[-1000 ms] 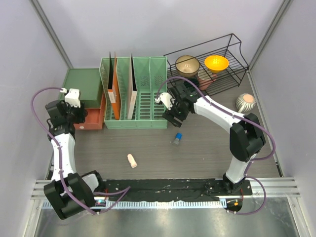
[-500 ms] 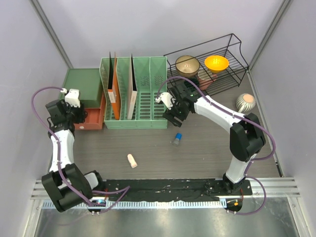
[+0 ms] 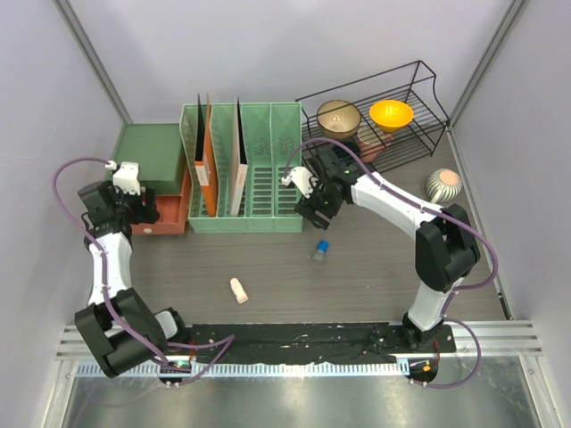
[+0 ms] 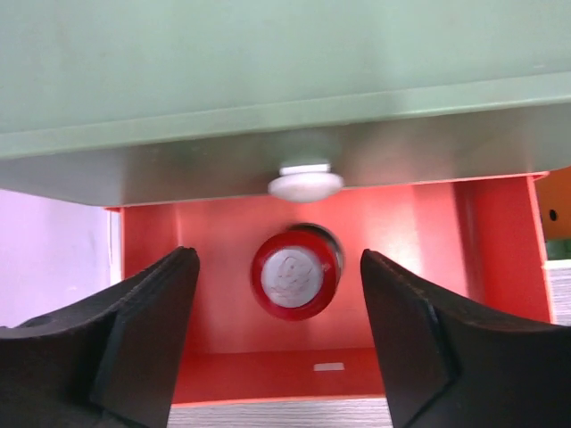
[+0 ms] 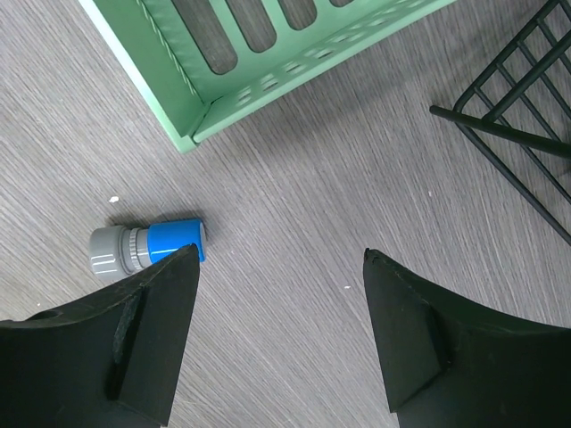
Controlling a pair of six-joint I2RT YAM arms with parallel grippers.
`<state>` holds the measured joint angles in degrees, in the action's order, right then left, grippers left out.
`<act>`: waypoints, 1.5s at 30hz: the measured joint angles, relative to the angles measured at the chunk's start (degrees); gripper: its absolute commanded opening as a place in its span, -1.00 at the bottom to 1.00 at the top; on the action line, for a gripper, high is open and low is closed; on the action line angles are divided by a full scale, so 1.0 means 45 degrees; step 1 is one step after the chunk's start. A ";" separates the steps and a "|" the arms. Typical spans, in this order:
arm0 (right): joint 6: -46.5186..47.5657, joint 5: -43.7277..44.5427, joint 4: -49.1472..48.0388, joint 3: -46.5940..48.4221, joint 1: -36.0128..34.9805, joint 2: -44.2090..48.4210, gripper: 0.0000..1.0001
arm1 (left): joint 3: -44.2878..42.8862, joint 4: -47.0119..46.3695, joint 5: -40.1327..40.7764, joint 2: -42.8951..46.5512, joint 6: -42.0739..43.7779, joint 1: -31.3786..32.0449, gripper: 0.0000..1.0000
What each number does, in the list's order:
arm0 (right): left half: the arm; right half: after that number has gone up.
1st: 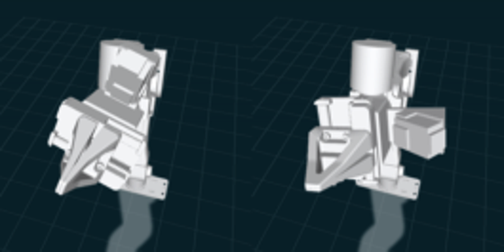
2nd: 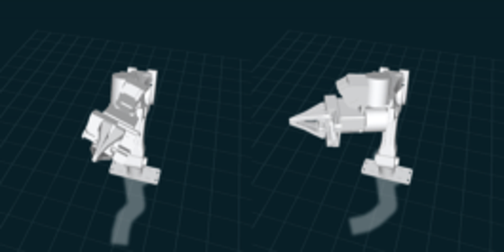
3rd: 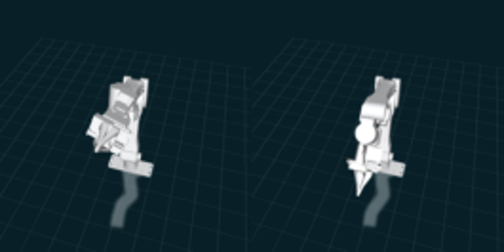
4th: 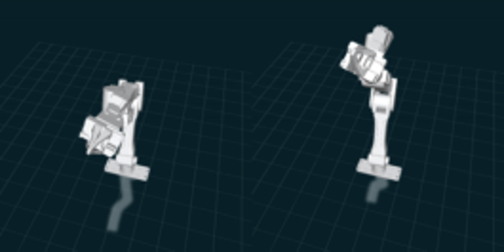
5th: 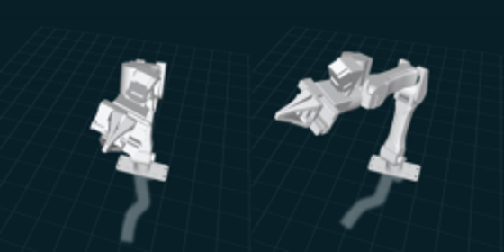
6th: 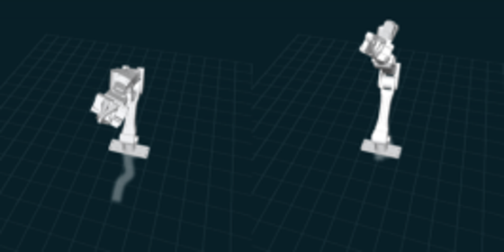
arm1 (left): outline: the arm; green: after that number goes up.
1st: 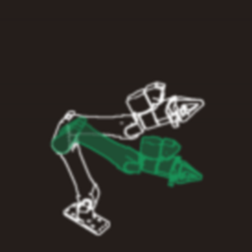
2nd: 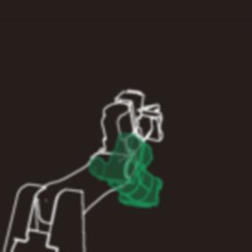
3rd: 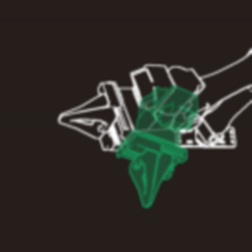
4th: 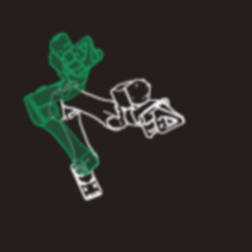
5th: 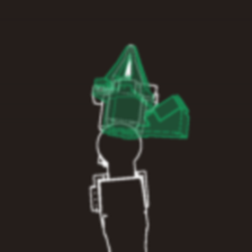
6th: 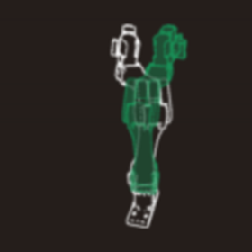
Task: Organize the desk
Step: Place the stationery in the drawer.
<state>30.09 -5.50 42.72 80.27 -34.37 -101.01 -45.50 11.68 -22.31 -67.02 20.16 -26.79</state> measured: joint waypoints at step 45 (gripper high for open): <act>0.0053 -0.0136 0.0398 0.0194 0.0000 -0.0500 0.57 | -0.0340 -0.0010 -0.1418 -0.0092 0.0529 -0.2681 0.64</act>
<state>30.33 -6.11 44.51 81.14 -34.37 -103.26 -47.03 11.64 -28.69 -67.44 22.55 -38.85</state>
